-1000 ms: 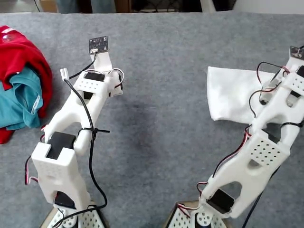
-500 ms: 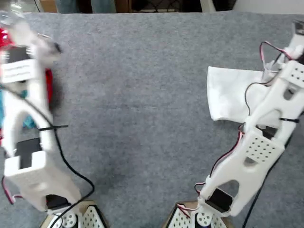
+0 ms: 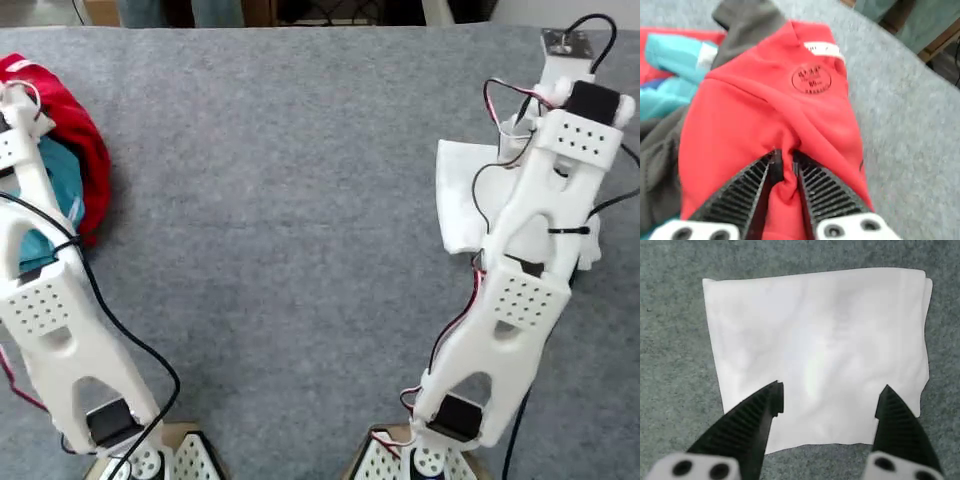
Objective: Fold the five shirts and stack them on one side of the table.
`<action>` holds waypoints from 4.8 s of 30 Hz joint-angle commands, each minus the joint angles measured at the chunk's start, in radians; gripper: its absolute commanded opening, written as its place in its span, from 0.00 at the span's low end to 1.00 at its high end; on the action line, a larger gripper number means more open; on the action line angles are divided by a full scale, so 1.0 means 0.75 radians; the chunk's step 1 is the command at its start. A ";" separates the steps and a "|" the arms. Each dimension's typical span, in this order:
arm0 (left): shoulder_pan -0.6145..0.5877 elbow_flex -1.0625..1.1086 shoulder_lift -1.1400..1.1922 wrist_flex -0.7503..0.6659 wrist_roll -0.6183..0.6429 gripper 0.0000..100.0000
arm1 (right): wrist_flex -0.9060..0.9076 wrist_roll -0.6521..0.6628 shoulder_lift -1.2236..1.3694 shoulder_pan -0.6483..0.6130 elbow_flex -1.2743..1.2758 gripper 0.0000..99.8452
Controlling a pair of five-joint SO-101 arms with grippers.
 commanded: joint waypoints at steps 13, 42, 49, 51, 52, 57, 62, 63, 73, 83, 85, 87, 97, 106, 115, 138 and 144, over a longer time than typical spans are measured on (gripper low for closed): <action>0.238 -1.046 -0.004 0.563 -0.149 0.03 | 0.012 -0.018 -0.021 -0.008 0.095 0.29; -0.046 -0.549 -0.162 0.869 -0.147 0.18 | 0.012 -0.014 -0.093 -0.041 0.275 0.29; -0.204 -0.537 0.092 0.571 -0.158 0.18 | 0.010 -0.016 -0.093 -0.086 0.379 0.29; -0.204 -0.537 0.139 0.481 -0.153 0.18 | 0.010 -0.016 -0.093 -0.086 0.371 0.29; -0.202 -0.537 0.162 0.438 -0.151 0.18 | 0.010 -0.016 -0.093 -0.086 0.365 0.29; -0.169 -0.535 0.288 0.348 -0.160 0.18 | 0.010 -0.016 -0.093 -0.084 0.363 0.29; -0.175 -0.555 0.323 0.372 -0.153 0.03 | 0.010 -0.016 -0.093 -0.086 0.363 0.29; -0.183 -0.568 0.323 0.374 -0.149 0.03 | 0.010 -0.016 -0.093 -0.086 0.363 0.29; -0.369 -0.887 0.317 0.462 -0.147 0.03 | 0.012 -0.016 -0.095 -0.110 0.363 0.29; -0.574 -1.051 0.319 0.917 -0.147 0.03 | 0.006 -0.010 -0.242 -0.706 0.375 0.30; -0.582 -1.051 0.329 1.037 -0.139 0.03 | -0.018 -0.008 -0.261 -0.892 0.373 0.30; -0.578 -1.046 0.333 1.135 -0.092 0.03 | -0.096 -0.008 -0.257 -1.054 0.373 0.30; -0.611 -1.034 0.516 1.137 -0.082 0.03 | -0.869 -0.178 0.054 -1.428 0.373 0.30; -0.623 -1.040 0.569 1.137 -0.110 0.03 | -1.052 -0.344 0.220 -1.561 0.095 0.29; -0.680 -1.040 0.585 1.129 -0.082 0.03 | -1.027 -0.336 0.427 -1.678 -0.206 0.29; -0.997 -1.028 0.581 0.949 0.115 0.03 | -0.841 -0.344 0.776 -1.915 -0.478 0.29; -0.989 -1.042 0.622 0.947 0.115 0.03 | -0.869 -0.346 0.838 -1.915 -0.545 0.12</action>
